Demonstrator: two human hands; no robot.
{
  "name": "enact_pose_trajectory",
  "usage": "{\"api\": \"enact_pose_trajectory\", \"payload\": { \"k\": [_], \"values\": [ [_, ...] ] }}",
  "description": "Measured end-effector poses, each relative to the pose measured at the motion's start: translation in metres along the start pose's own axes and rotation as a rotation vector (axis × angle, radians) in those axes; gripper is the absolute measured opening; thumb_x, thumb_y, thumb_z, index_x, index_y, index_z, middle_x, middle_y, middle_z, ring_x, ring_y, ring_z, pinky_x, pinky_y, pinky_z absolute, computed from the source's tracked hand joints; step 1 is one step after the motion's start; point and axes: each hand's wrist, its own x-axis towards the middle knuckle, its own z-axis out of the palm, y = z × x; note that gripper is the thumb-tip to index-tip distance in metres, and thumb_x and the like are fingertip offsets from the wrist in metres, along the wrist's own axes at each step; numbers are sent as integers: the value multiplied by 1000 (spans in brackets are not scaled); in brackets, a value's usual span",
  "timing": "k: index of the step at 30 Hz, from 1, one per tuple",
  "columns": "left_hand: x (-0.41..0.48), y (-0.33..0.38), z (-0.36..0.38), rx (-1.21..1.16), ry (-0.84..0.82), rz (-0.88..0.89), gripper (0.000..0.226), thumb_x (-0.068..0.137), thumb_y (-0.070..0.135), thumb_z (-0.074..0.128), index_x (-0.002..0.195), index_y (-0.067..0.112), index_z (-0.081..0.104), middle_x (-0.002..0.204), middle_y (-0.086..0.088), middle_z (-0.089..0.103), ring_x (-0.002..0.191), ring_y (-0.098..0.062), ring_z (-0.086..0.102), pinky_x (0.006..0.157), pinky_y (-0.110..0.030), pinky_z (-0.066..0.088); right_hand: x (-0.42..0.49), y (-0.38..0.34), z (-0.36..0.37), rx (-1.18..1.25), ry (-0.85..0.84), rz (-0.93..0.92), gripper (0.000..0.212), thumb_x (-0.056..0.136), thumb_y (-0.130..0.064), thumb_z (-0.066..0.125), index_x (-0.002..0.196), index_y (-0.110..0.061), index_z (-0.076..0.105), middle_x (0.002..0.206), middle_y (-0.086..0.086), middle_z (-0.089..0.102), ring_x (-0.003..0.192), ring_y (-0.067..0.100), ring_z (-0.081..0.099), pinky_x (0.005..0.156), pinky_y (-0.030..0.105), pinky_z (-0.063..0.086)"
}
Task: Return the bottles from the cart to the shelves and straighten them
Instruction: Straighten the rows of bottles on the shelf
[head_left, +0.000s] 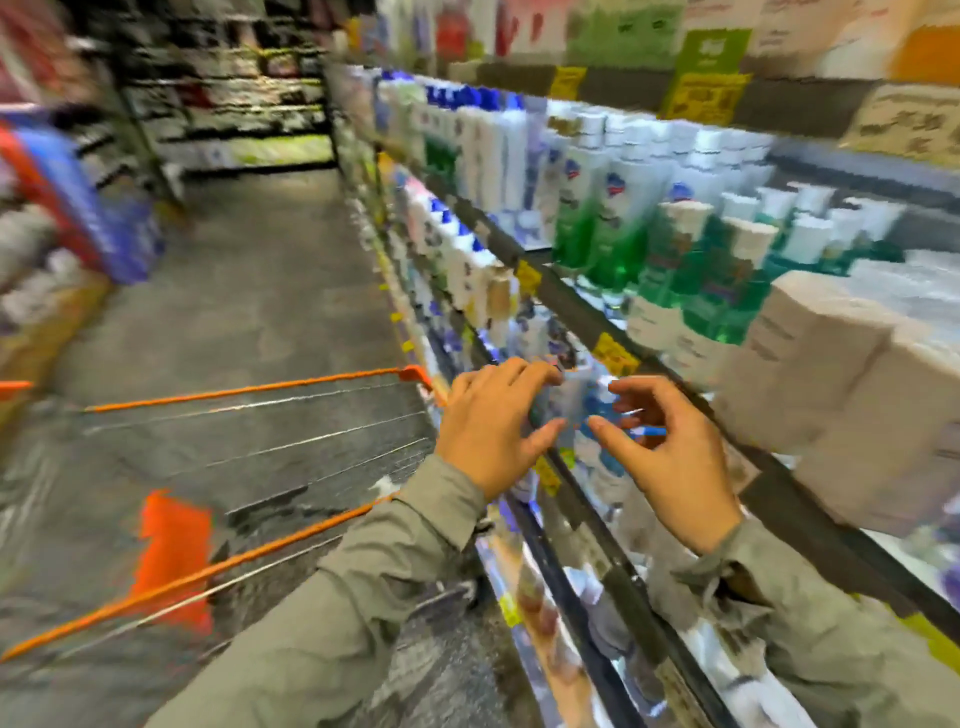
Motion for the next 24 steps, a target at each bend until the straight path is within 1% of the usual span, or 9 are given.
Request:
{"api": "enact_pose_trajectory", "payload": {
  "k": [4,6,9,13,16,19,20,22,24],
  "values": [
    [-26,-33,-25,100,-1,-142,42,76,53,46,107,27,59,103,6,63,94,-23,61,77,-37,43,6,-5,40,76,-107,-33,28,77,-7,75,96,-20,59,83,-10,60,73,-2,58,66,8,45],
    [-40,-50,-37,122,3,-212,43,76,53,47,106,26,59,104,5,63,96,-24,61,78,-39,45,8,-7,60,92,-150,-44,28,77,-9,76,95,-20,59,82,-10,59,72,1,57,66,7,45],
    [-60,-78,-53,168,28,-292,34,77,47,57,105,27,57,102,7,62,94,-22,61,78,-37,43,13,-9,93,97,-190,-61,25,77,-13,76,94,-20,60,82,-8,62,71,2,57,67,10,46],
    [-81,-121,-72,220,10,-380,31,81,42,66,107,25,59,102,6,62,94,-22,60,79,-35,37,20,-13,140,146,-285,-33,22,80,-12,73,95,-21,61,87,0,63,77,18,59,65,14,49],
    [-95,-156,-88,222,-3,-431,30,82,39,66,107,24,59,103,5,62,95,-22,60,81,-37,37,24,-15,181,125,-329,-27,20,81,-12,73,96,-16,61,89,8,64,79,23,59,71,23,51],
    [-107,-193,-101,230,-22,-465,30,82,40,66,106,24,59,103,5,62,96,-22,60,83,-38,41,28,-18,224,125,-356,-19,21,80,-10,74,95,-13,62,84,6,62,68,2,56,63,9,45],
    [-111,-205,-104,230,-32,-472,30,82,41,65,106,24,59,103,5,62,96,-23,60,83,-39,42,28,-18,238,123,-358,-13,21,79,-9,74,95,-13,61,83,5,61,66,-2,55,62,7,44],
    [-120,-226,-112,235,-45,-487,33,81,45,59,106,23,59,103,4,63,95,-24,60,82,-39,42,30,-18,262,120,-362,-3,21,79,-9,75,95,-14,61,83,5,61,64,-3,55,63,8,44],
    [-129,-244,-117,235,-48,-513,33,82,44,60,107,23,59,104,4,63,97,-24,60,83,-39,41,31,-15,283,106,-381,7,22,79,-11,75,96,-14,61,84,5,63,65,2,55,67,11,45]
  ]
}}
